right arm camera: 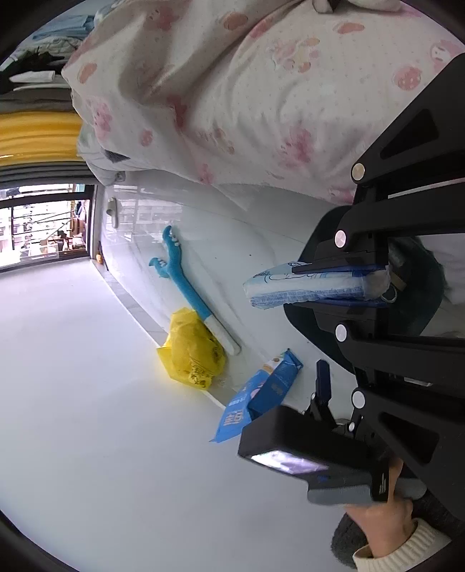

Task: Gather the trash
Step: 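Carry the blue tissue pack to the bin and open the right tool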

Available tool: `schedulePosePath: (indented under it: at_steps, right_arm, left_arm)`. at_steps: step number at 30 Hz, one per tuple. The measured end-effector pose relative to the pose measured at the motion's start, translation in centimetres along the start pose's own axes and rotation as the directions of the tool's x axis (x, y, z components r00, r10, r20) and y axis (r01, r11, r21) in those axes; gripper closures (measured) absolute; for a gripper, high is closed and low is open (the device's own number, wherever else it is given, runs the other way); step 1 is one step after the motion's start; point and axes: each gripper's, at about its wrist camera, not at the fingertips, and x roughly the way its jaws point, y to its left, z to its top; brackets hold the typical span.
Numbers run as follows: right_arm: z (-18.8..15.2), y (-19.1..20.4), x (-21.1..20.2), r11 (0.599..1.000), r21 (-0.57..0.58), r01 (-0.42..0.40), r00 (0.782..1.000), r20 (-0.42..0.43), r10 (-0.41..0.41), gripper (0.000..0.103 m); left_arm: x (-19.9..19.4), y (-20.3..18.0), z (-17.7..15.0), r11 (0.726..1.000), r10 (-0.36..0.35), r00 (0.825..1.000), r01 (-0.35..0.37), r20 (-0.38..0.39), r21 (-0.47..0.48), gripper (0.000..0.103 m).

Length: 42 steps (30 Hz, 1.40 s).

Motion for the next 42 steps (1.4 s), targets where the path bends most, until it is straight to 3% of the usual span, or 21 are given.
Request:
schedulePosePath:
  at_steps: [15,23,33,38,39,41,42]
  right_arm:
    - [-1.6,1.4,6.1,0.998,0.063,-0.013,0.992,-0.124,0.021,0.092]
    - [-2.4,3.1,10.5,0.999,0.053,-0.005,0.977,-0.212,0.016,0.092]
    - [-4.5,4.0,14.3,0.999,0.026,0.019,0.943,-0.333,-0.009,0.091]
    - [-5.9,4.2,15.7,1.000,0.009,0.012,0.916,-0.402,-0.007,0.089]
    - [-6.1,4.3,15.8,1.000,0.001,0.015,0.914,-0.405,-0.013,0.086]
    - [-6.3,4.2,15.7,1.000,0.004,0.012,0.910,-0.414,-0.009,0.066]
    - [-6.4,4.2,15.5,1.000,0.005,0.011,0.911,-0.413,-0.008,0.050]
  left_arm:
    - [-6.2,2.9,-1.3,1.000,-0.001,0.989,0.002,0.148,-0.004,0.029]
    - [-9.9,4.5,-1.6,0.999,0.002,0.968,0.008,0.252,-0.038,0.028]
    - [-12.6,5.8,-1.8,0.998,0.022,0.948,-0.002,0.319,-0.062,0.028]
    - [-14.9,5.5,-1.6,0.999,0.023,0.918,-0.005,0.395,-0.045,0.028]
    - [-15.4,5.5,-1.6,0.999,0.021,0.911,-0.003,0.411,-0.044,0.028]
    - [-16.4,5.2,-1.4,0.999,0.011,0.894,0.011,0.447,-0.046,0.028]
    - [-16.7,5.0,-1.4,0.999,0.007,0.888,0.016,0.459,-0.046,0.027]
